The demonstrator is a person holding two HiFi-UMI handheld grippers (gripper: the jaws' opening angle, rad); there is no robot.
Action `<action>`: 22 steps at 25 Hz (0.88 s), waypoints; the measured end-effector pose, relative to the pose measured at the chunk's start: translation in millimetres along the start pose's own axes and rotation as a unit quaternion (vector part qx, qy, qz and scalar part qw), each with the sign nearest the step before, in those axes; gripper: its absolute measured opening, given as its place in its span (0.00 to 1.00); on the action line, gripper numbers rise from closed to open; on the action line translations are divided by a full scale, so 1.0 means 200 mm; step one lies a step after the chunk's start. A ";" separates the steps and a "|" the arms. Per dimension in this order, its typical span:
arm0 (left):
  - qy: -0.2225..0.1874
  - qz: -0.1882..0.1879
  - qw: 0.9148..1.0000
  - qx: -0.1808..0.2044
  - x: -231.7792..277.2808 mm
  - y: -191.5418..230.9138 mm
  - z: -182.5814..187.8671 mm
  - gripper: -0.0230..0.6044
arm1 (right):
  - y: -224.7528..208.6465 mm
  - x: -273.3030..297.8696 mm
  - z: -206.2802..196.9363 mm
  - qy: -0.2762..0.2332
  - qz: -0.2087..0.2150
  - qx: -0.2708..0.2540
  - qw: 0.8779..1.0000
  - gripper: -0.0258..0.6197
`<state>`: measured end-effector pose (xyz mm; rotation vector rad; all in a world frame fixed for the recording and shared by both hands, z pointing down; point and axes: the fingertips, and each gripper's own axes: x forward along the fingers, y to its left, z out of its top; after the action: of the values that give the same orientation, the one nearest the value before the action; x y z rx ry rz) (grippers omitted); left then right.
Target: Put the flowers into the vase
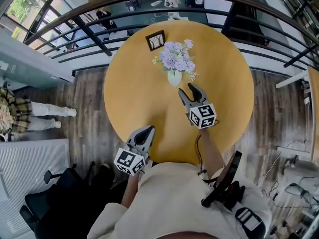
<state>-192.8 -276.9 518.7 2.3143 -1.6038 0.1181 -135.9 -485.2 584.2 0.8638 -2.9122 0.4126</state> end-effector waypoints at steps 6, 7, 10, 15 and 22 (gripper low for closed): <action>0.007 -0.025 1.000 0.007 0.03 -0.13 -0.04 0.05 | 0.13 -0.35 -0.18 0.027 -0.008 0.001 1.000 0.05; 0.007 -0.034 0.999 0.009 0.04 -0.17 -0.05 0.05 | 0.15 -0.41 -0.19 0.029 -0.009 -0.002 1.000 0.05; 0.005 -0.068 0.997 0.019 0.07 -0.27 -0.05 0.05 | 0.22 -0.57 -0.16 0.023 -0.019 0.004 1.000 0.05; 0.000 -0.114 0.993 0.033 0.12 -0.41 0.02 0.05 | 0.33 -0.79 -0.05 0.018 -0.044 0.005 0.999 0.05; -0.016 -0.130 0.991 0.041 -0.15 -0.43 -0.08 0.05 | 0.65 -0.98 -0.14 0.035 -0.057 -0.014 0.998 0.05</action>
<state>-122.1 -218.3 508.3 2.5758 -1.3183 0.0886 -43.0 -270.1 551.6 0.9839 -2.7810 0.3834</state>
